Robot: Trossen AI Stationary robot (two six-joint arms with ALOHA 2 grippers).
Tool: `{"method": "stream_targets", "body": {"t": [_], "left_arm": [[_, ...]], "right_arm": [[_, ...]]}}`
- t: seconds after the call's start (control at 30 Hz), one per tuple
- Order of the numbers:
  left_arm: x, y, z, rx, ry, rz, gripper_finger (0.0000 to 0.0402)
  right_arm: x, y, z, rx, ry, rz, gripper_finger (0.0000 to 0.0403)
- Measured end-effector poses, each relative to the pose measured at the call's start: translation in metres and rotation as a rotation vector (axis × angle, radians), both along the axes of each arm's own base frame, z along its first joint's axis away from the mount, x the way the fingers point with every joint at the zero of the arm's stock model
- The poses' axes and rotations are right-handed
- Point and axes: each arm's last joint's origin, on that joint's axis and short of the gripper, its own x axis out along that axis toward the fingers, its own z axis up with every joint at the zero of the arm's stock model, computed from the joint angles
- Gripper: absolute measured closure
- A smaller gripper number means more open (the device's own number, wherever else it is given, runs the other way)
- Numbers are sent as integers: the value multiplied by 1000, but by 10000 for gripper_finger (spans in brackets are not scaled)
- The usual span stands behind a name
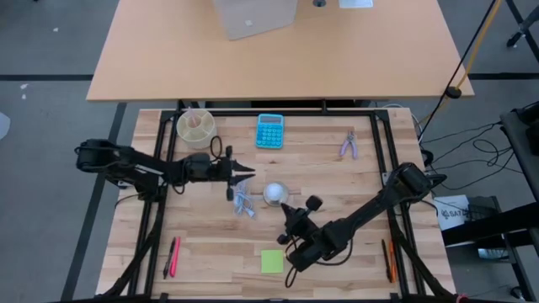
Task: Screw lightbulb
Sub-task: Insert the lightbulb into the lamp
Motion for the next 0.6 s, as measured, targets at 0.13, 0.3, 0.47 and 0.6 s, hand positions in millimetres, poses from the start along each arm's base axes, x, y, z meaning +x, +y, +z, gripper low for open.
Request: {"method": "stream_targets", "body": {"t": [0.13, 0.3, 0.47, 0.6], "left_arm": [[2, 3, 1, -1, -42, -65, 368], [2, 7, 5, -1, -72, -135, 388], [6, 9, 10, 4, -83, -147, 392], [12, 10, 12, 20, -76, -155, 392]], "right_arm": [[11, 2, 9, 39, -37, 53, 403], [21, -7, 14, 61, -89, 36, 403], [29, -12, 21, 76, -88, 41, 403], [34, -15, 25, 101, -69, 68, 403]]}}
